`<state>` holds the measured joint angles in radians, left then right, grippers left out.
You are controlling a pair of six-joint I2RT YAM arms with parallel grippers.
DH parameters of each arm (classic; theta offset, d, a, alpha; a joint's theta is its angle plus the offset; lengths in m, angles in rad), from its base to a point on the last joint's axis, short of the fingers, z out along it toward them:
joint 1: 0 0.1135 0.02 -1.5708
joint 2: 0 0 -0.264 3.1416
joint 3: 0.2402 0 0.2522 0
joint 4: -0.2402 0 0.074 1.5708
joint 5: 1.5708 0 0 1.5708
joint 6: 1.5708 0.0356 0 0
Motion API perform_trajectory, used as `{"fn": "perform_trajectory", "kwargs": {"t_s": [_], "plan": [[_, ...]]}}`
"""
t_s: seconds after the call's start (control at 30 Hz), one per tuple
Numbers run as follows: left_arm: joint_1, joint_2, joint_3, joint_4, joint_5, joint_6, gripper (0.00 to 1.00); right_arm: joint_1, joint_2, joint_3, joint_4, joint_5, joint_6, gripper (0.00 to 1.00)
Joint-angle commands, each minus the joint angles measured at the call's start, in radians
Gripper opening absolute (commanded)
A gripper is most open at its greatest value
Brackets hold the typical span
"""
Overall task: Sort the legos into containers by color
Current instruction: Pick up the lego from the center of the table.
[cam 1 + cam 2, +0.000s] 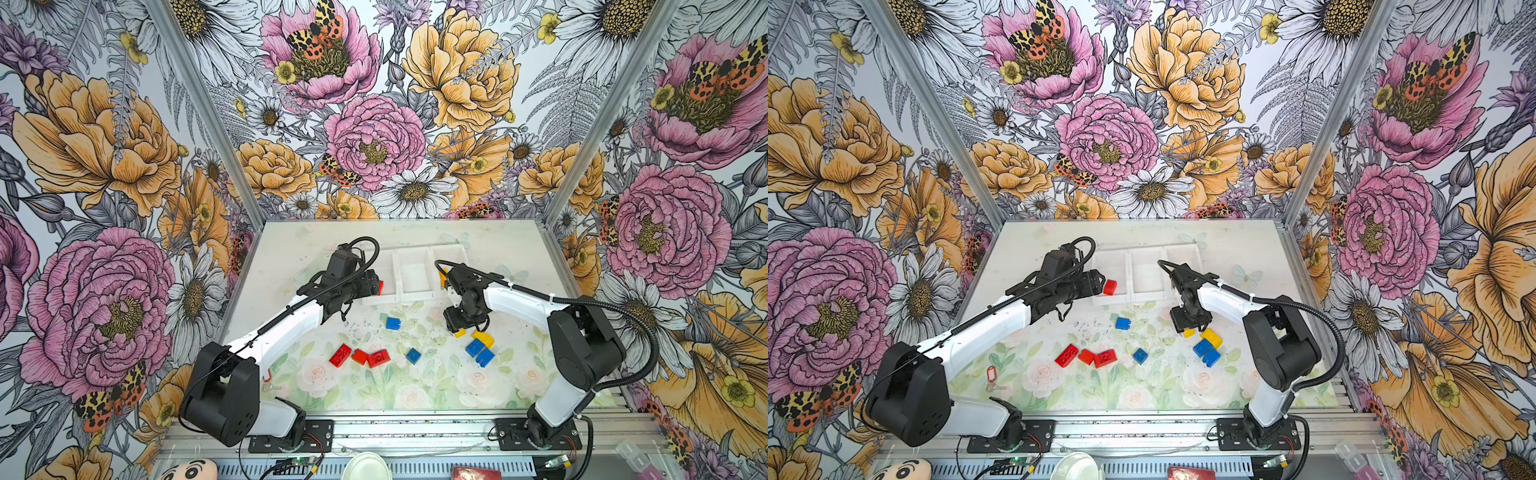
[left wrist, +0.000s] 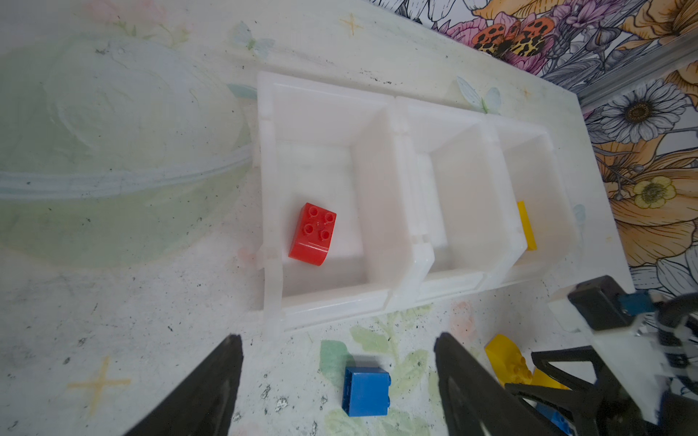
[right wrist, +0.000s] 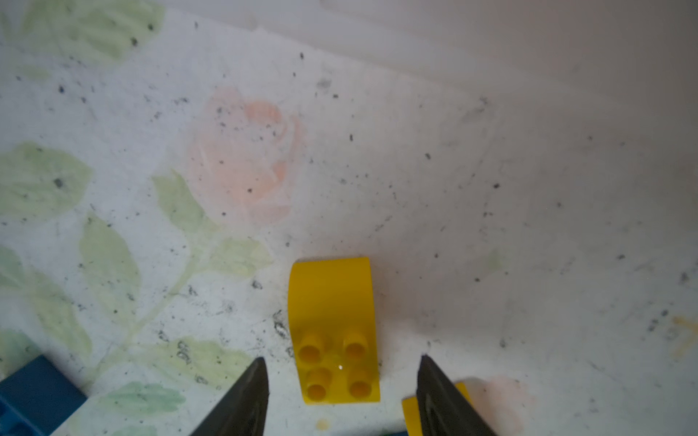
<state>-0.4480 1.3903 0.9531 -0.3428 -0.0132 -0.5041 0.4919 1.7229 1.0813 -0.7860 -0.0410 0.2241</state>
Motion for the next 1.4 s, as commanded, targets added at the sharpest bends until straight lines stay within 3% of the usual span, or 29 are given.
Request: {"fn": "perform_trajectory", "kwargs": {"t_s": [0.0, 0.2, 0.63, 1.03, 1.37], "plan": [[0.011, -0.019, -0.016, 0.037, 0.018, -0.02, 0.81, 0.008, 0.019, 0.002, 0.03, 0.04, -0.003, 0.59], [0.013, -0.016, -0.015, 0.039, 0.02, -0.021, 0.81, 0.012, 0.04, 0.0, 0.045, 0.046, 0.002, 0.52], [0.017, -0.024, -0.023, 0.039, 0.016, -0.022, 0.82, 0.019, 0.036, -0.009, 0.051, 0.049, 0.013, 0.24], [0.025, -0.037, -0.038, 0.037, 0.02, -0.023, 0.82, 0.003, -0.07, 0.014, 0.044, 0.042, 0.052, 0.2], [0.037, -0.046, -0.055, 0.037, 0.028, -0.023, 0.85, -0.082, -0.087, 0.197, 0.011, 0.06, 0.045, 0.2]]}}
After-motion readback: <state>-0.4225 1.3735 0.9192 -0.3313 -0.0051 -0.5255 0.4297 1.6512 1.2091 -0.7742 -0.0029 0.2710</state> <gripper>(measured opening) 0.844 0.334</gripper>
